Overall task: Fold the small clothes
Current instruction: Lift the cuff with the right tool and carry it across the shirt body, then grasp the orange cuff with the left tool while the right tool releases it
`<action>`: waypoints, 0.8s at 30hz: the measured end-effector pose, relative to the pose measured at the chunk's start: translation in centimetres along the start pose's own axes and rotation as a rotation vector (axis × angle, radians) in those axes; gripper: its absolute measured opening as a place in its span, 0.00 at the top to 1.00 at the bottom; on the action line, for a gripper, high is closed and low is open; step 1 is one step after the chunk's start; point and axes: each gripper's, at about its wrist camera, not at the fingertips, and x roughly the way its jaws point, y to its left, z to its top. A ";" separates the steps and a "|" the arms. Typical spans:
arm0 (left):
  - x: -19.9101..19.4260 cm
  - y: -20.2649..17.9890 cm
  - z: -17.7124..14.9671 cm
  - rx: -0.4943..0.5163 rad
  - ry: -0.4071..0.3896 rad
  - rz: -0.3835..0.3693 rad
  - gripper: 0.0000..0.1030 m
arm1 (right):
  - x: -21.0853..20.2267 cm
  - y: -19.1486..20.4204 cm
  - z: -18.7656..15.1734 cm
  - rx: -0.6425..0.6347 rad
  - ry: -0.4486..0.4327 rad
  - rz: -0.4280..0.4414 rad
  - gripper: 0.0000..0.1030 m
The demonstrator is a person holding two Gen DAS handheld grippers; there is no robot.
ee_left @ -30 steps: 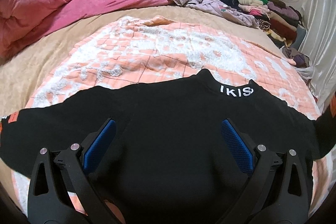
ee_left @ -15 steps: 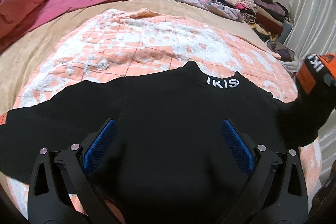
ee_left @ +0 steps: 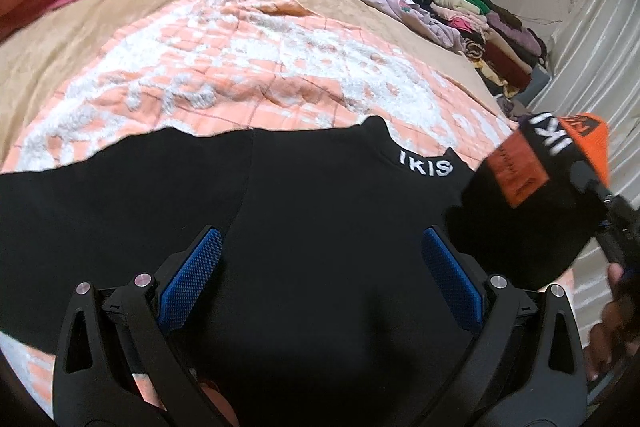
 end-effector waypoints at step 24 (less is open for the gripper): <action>3.3 0.1 -1.2 -0.022 0.068 -0.017 0.54 | -3.7 -6.9 -3.1 0.029 -0.003 -0.298 0.50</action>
